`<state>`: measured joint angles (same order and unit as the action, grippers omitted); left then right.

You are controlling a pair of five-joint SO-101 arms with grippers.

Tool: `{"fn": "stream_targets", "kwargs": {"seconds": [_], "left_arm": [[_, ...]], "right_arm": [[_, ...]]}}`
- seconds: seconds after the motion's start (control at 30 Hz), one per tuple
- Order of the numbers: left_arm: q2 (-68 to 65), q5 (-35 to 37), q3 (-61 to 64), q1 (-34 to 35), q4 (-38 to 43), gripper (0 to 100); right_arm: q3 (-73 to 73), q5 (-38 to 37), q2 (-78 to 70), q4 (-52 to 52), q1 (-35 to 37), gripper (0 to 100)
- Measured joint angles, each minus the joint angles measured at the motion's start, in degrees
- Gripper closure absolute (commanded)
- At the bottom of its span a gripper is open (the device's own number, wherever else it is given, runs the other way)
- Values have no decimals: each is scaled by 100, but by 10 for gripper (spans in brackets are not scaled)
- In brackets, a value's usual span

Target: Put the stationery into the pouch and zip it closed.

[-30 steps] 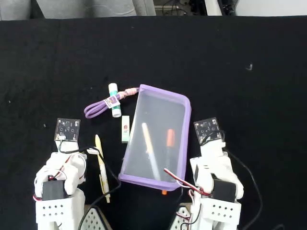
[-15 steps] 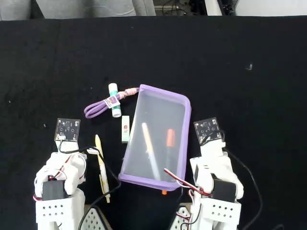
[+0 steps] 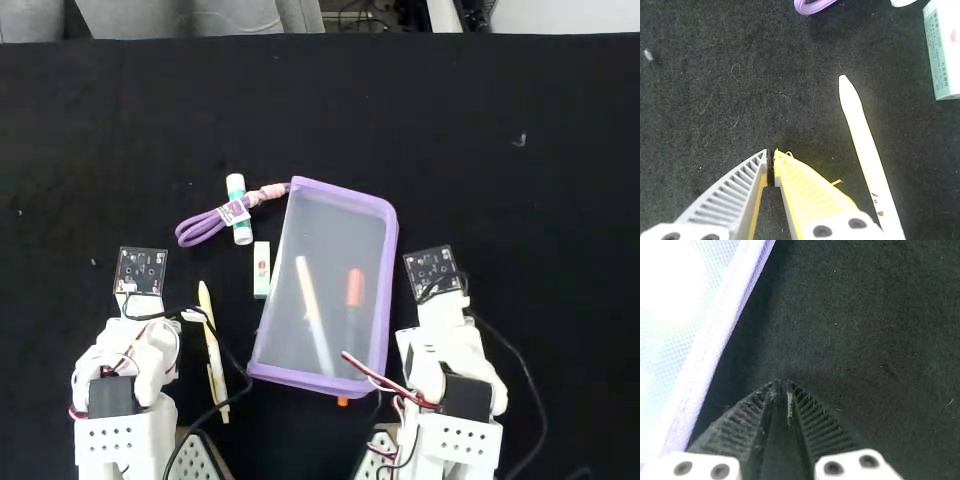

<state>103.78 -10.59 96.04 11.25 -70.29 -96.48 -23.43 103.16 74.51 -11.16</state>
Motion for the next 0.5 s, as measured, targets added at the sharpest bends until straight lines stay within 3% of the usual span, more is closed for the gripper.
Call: {"fn": "stream_targets", "kwargs": {"seconds": [0.33, 0.5], "left_arm": [[0, 0, 0, 0, 0, 970], [0, 0, 0, 0, 0, 970]], "right_arm": [[0, -9, 0, -176, 325, 957], [18, -914, 0, -756, 334, 864]]}}
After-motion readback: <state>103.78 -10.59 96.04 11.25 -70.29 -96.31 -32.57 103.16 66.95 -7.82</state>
